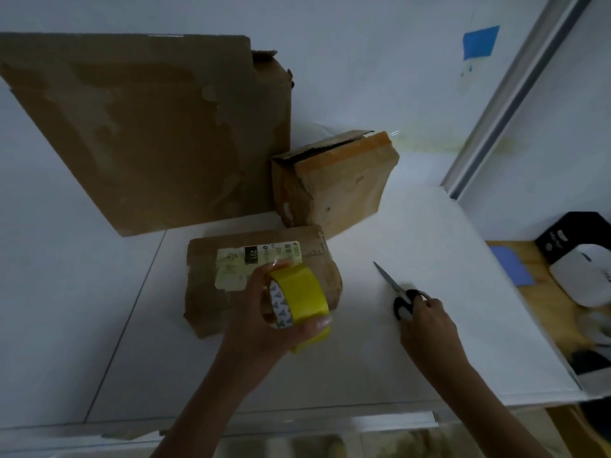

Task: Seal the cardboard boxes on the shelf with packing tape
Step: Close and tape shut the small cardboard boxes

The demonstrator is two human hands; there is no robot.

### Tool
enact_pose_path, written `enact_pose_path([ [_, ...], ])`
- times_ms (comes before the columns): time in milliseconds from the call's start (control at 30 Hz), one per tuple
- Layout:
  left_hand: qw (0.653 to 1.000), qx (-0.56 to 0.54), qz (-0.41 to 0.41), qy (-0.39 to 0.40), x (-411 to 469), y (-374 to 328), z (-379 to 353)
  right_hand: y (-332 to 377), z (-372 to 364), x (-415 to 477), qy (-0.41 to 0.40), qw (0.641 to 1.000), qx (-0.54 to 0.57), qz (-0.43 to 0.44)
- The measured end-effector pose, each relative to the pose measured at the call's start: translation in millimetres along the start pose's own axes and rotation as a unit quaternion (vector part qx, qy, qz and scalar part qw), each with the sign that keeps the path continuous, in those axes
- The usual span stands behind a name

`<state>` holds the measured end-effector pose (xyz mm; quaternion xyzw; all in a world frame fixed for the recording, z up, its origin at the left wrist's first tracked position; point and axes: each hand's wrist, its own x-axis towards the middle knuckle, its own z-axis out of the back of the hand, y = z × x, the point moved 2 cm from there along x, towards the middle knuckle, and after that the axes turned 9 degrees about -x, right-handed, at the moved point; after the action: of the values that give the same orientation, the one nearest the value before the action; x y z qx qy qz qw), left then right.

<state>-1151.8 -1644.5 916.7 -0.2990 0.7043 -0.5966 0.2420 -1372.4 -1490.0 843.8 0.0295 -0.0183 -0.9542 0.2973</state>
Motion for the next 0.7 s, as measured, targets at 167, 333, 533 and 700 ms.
enact_pose_path([
  [167,1.0,-0.001,0.01,-0.003,0,-3,-10,1,7,1,-0.028,0.994,0.091,-0.05],
  [333,1.0,0.012,0.02,-0.009,0,-6,-18,-2,11,2,-0.03,0.993,0.104,-0.041],
  [533,0.999,0.018,0.013,-0.032,3,-7,-21,-7,12,4,-0.042,0.994,0.092,-0.027],
  [700,0.999,0.03,0.005,-0.045,7,-4,-23,24,44,-20,-0.13,0.958,0.246,0.074],
])
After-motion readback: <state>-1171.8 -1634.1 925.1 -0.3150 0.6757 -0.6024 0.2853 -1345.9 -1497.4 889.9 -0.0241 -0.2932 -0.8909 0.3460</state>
